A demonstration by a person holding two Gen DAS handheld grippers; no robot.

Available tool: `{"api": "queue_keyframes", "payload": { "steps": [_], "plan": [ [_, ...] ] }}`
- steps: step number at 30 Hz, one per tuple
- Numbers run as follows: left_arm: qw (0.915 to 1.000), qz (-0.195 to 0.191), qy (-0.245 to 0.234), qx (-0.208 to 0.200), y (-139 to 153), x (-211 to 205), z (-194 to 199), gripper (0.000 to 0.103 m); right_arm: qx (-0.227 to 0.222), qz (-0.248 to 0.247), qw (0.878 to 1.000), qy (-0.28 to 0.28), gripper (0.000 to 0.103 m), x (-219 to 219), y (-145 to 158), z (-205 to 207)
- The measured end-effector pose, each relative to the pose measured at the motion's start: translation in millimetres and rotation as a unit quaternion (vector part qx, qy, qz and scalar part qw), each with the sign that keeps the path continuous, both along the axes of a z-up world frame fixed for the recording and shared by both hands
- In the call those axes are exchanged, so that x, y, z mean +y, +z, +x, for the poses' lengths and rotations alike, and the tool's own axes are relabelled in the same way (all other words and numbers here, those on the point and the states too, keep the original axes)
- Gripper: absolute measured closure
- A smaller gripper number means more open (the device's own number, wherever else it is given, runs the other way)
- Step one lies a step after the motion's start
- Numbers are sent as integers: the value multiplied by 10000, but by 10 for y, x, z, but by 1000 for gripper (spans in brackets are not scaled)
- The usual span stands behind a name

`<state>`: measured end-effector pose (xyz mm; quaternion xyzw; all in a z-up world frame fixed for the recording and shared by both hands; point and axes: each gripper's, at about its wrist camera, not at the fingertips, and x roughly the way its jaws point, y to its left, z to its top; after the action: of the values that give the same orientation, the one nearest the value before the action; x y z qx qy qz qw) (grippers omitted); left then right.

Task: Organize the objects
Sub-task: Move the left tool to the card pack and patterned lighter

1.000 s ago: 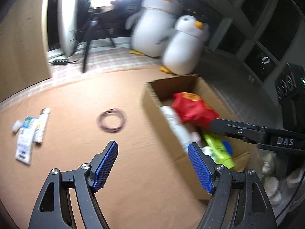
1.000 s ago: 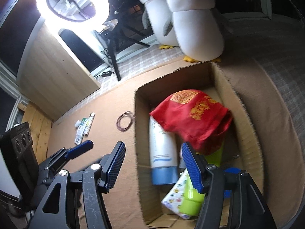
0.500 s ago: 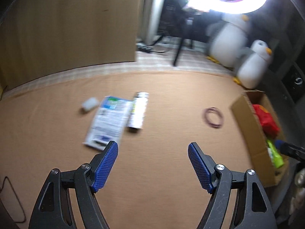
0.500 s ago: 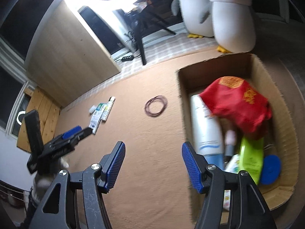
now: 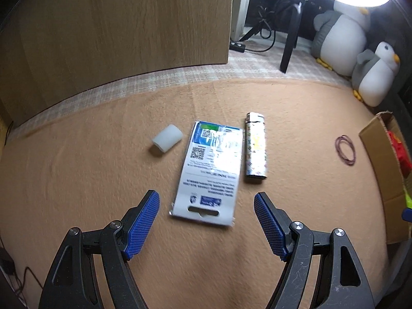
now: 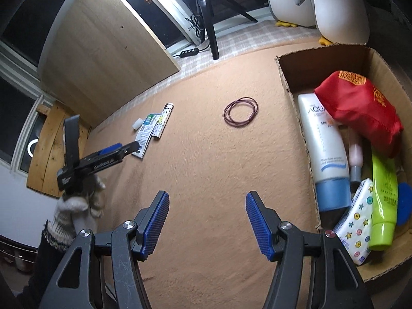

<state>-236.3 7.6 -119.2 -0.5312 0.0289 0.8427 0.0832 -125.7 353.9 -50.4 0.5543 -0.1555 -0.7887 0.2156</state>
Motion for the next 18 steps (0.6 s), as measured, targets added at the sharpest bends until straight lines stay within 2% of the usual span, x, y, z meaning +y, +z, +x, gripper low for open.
{"api": "queue_keyframes", "payload": {
  "steps": [18],
  "plan": [
    [9995, -214, -156, -153, -265, 110, -251, 24, -141, 31, 9997, -207, 45, 176, 0, 100]
  ]
}}
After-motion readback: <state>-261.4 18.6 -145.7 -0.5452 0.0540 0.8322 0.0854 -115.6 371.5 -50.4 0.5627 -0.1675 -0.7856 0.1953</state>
